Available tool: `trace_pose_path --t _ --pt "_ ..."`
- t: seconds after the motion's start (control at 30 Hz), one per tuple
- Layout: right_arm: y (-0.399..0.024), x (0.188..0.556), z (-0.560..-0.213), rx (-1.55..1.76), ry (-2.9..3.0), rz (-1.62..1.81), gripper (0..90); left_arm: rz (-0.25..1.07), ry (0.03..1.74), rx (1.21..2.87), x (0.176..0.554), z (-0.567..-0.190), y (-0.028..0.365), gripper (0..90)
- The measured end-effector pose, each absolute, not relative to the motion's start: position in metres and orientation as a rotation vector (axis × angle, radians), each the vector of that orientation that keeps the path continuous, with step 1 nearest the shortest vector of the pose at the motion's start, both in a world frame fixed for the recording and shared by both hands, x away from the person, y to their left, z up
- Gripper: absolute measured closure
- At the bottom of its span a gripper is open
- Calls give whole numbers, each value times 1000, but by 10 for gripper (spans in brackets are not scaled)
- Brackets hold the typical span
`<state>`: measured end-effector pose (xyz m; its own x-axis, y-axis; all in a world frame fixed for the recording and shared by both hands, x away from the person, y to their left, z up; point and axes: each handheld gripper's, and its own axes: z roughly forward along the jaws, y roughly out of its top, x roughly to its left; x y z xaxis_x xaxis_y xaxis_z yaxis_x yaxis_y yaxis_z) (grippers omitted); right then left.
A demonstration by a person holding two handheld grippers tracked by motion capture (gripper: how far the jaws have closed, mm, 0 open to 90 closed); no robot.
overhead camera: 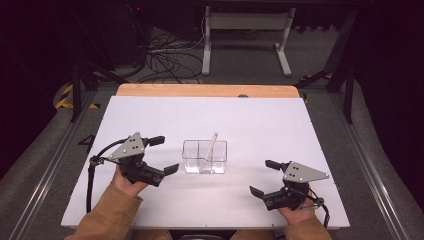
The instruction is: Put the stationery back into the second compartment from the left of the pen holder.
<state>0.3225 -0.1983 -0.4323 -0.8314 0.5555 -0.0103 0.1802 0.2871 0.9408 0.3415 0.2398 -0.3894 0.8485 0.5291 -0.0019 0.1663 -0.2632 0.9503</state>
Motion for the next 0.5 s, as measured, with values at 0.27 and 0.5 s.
trace_pose_path --t 0.27,0.5 --pt "-198 322 -433 664 2223 1562 31 387 537 1827 334 -407 257 20" --pt "-199 323 -434 667 2220 1559 31 371 543 1820 330 -426 273 10"
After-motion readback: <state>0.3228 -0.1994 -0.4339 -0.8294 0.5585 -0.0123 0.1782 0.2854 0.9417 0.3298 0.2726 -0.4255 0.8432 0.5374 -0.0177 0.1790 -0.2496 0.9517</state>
